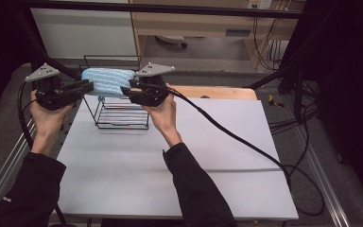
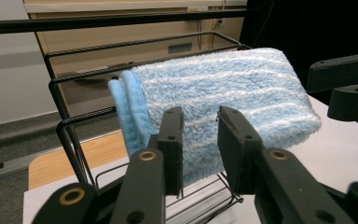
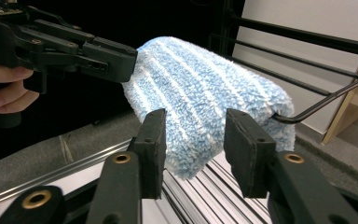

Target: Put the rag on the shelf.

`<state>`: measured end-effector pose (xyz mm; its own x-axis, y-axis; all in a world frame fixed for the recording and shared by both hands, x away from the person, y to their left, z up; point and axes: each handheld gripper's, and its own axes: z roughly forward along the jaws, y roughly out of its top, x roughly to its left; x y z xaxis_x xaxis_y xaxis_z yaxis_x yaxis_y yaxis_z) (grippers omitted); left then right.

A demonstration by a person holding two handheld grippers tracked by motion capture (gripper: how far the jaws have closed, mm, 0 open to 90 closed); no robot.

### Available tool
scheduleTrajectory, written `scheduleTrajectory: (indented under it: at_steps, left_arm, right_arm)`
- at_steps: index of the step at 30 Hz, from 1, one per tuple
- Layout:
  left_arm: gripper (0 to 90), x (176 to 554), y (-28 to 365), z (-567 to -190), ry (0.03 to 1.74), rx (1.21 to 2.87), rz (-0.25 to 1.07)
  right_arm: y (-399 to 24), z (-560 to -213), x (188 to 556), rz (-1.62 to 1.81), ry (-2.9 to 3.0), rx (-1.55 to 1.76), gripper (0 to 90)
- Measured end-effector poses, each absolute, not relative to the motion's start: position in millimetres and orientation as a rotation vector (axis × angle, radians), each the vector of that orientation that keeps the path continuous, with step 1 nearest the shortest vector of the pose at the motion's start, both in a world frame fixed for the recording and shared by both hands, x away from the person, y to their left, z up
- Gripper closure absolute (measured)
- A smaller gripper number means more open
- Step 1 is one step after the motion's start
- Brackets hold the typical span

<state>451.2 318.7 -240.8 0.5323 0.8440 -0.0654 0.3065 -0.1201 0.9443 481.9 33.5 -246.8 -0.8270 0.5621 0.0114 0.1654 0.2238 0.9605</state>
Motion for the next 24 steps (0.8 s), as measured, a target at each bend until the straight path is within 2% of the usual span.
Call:
scheduleTrajectory:
  at_steps: [5,11,17,20,24]
  left_arm:
    - [64.3,450.2,319.0,-237.6,0.974,1.682,0.614]
    - [51.7,446.4,319.6,-233.1,0.966,1.69,0.624]
    - [43.5,440.5,324.3,-228.3,0.97,1.682,0.647]
    - [38.3,437.2,326.6,-228.5,0.978,1.698,0.645]
    - [30.7,430.4,329.8,-235.6,0.984,1.71,0.628]
  right_arm:
    - [30.5,-242.9,481.2,1.642,2.157,0.68,53.0]
    - [26.0,-237.9,479.0,1.642,2.159,0.69,38.8]
    - [20.6,-232.6,475.0,1.633,2.171,0.69,28.1]
    - [18.7,-232.4,472.7,1.596,2.186,0.685,19.6]
    - [11.0,-235.3,468.6,1.607,2.191,0.698,13.4]
